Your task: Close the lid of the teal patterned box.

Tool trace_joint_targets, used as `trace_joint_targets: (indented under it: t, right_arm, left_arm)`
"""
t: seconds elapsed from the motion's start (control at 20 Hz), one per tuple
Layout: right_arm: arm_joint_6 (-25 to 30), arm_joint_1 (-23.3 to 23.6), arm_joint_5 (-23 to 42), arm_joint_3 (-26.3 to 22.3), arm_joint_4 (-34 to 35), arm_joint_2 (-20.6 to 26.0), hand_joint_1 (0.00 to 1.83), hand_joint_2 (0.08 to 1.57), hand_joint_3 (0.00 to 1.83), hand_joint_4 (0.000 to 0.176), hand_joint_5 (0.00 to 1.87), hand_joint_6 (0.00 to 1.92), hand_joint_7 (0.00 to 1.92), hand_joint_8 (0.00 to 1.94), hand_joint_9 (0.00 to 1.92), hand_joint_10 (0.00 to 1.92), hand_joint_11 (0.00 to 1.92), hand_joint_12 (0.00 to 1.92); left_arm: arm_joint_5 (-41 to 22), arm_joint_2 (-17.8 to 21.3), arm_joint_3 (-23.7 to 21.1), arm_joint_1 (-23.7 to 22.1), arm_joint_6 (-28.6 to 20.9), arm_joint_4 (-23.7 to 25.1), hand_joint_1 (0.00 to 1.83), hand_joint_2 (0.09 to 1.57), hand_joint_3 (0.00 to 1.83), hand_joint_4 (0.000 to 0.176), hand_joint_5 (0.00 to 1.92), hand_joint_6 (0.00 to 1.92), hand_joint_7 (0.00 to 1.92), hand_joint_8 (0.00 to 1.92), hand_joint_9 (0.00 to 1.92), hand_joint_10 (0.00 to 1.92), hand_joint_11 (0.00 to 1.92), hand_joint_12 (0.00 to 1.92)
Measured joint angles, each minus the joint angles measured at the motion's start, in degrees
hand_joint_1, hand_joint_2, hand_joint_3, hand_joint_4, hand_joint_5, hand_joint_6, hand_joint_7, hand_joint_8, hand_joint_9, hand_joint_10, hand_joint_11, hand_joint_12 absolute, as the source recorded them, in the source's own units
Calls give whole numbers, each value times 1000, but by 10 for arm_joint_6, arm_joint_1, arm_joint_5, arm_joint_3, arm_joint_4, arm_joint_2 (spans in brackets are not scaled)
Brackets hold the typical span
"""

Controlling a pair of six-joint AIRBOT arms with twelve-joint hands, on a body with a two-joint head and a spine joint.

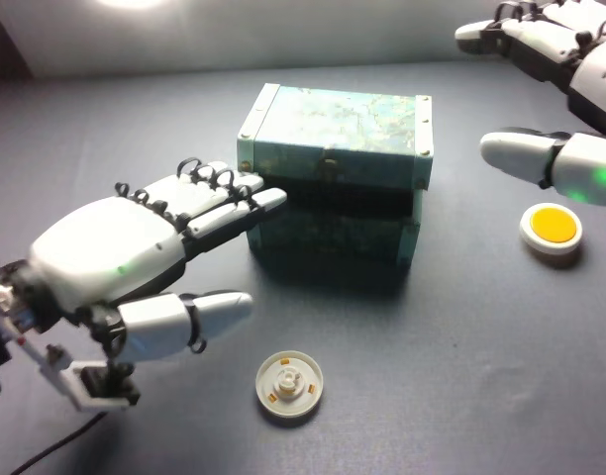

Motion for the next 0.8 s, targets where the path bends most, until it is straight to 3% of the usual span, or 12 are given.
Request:
trace_joint_targets:
  t: [0.1, 0.2, 0.25, 0.35, 0.45, 0.5, 0.55, 0.6, 0.65, 0.7, 0.75, 0.8]
  right_arm:
    - [1, -24, 36, -17, 4, 15, 82, 1377, 0, 0, 6, 366, 234, 121, 0, 759, 0, 1465]
    - [8, -43, 61, -32, 2, 28, 74, 1392, 3, 0, 0, 337, 235, 90, 0, 864, 0, 1606]
    - [12, -52, 74, -37, 2, 33, 55, 1413, 10, 0, 0, 317, 224, 82, 0, 899, 0, 1726]
    - [14, -82, 113, -53, 12, 47, 36, 1401, 1, 0, 0, 386, 233, 89, 0, 1035, 0, 1759]
    - [14, -103, 147, -65, 20, 61, 45, 1376, 0, 0, 0, 499, 269, 115, 39, 1133, 0, 1819]
    - [14, -110, 162, -70, 25, 66, 60, 1359, 0, 0, 15, 509, 306, 129, 73, 1112, 0, 1820]
    - [14, -122, 187, -77, 31, 76, 77, 1359, 0, 0, 2, 494, 279, 115, 14, 1016, 0, 1761]
    - [14, -136, 212, -85, 37, 87, 85, 1369, 0, 0, 0, 428, 223, 89, 2, 879, 0, 1706]
    - [13, -146, 228, -92, 42, 94, 89, 1389, 6, 0, 0, 344, 164, 61, 0, 717, 0, 1588]
    - [11, -158, 247, -100, 50, 100, 126, 1423, 19, 0, 0, 296, 141, 49, 0, 620, 0, 1548]
    - [9, -168, 260, -107, 55, 106, 162, 1463, 27, 0, 0, 87, 79, 19, 0, 395, 0, 1368]
    - [4, -181, 278, -115, 58, 113, 142, 1479, 19, 0, 0, 17, 15, 3, 0, 78, 0, 1037]
  left_arm:
    - [-21, 9, -12, 14, -2, -2, 0, 1430, 4, 10, 60, 24, 8, 3, 0, 0, 21, 10]
    - [-42, 18, -22, 21, -4, 3, 0, 1408, 0, 13, 54, 18, 33, 11, 32, 13, 55, 33]
    - [-50, 21, -25, 24, -3, 4, 0, 1418, 0, 25, 46, 11, 19, 3, 33, 6, 10, 236]
    - [-78, 30, -29, 25, 0, 5, 0, 1409, 0, 75, 10, 1, 0, 0, 2, 0, 0, 93]
    - [-99, 42, -40, 29, 19, -5, 0, 1409, 0, 90, 0, 0, 0, 0, 0, 0, 0, 3]
    - [-109, 46, -43, 33, 22, -11, 76, 1424, 2, 40, 26, 8, 0, 0, 0, 0, 10, 7]
    - [-126, 51, -47, 40, 30, -23, 100, 1441, 8, 18, 12, 1, 0, 0, 0, 0, 2, 3]
    - [-140, 57, -50, 50, 39, -37, 102, 1437, 5, 28, 2, 0, 0, 0, 0, 0, 0, 0]
    - [-144, 63, -55, 54, 51, -52, 99, 1430, 1, 11, 0, 0, 0, 0, 0, 0, 0, 0]
    - [-154, 65, -56, 60, 53, -66, 76, 1417, 0, 35, 0, 0, 0, 0, 0, 0, 0, 0]
    - [-162, 68, -57, 67, 54, -76, 96, 1381, 0, 92, 0, 0, 0, 0, 0, 0, 0, 0]
    - [-175, 70, -59, 73, 63, -87, 46, 1372, 0, 90, 0, 0, 0, 0, 0, 0, 0, 0]
